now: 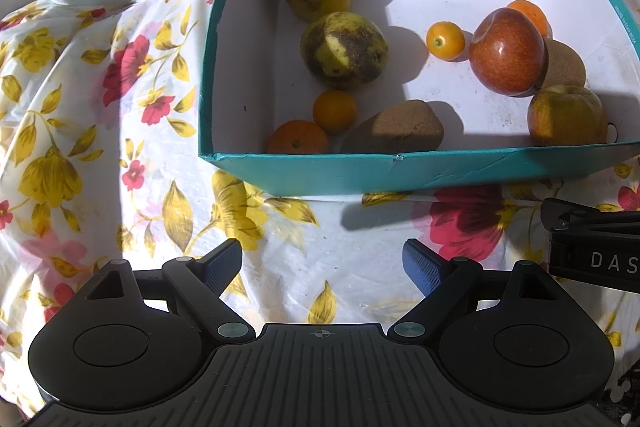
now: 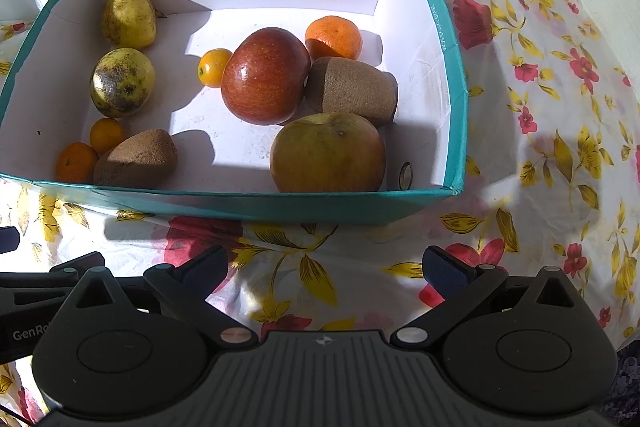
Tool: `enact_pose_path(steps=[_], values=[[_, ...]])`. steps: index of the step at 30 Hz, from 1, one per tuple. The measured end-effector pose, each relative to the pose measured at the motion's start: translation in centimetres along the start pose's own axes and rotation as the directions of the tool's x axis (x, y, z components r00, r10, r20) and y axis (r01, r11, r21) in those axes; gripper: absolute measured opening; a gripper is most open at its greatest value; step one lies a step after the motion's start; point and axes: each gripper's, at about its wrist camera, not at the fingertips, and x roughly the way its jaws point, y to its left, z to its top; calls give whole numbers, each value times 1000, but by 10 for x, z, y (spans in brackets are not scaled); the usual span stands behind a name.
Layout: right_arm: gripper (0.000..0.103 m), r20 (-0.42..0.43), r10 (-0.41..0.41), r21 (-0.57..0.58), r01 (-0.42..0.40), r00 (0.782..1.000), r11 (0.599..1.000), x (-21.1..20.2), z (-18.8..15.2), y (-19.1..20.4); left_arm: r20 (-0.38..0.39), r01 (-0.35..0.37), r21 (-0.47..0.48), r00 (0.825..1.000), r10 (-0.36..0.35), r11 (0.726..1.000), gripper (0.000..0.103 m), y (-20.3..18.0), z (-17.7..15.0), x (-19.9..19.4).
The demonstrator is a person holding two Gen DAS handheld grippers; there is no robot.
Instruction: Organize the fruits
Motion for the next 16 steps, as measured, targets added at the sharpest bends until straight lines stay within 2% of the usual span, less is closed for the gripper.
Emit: enact_pose_path(steps=[10, 16], values=[[103, 1, 3, 1, -3, 1000, 1000, 1, 0, -1, 3, 8, -4, 1000, -8, 1000, 92, -1, 0, 0], [103, 3, 3, 0, -3, 1000, 1000, -1, -1, -1, 44, 20, 5, 999, -20, 1000, 91, -4, -3, -6]])
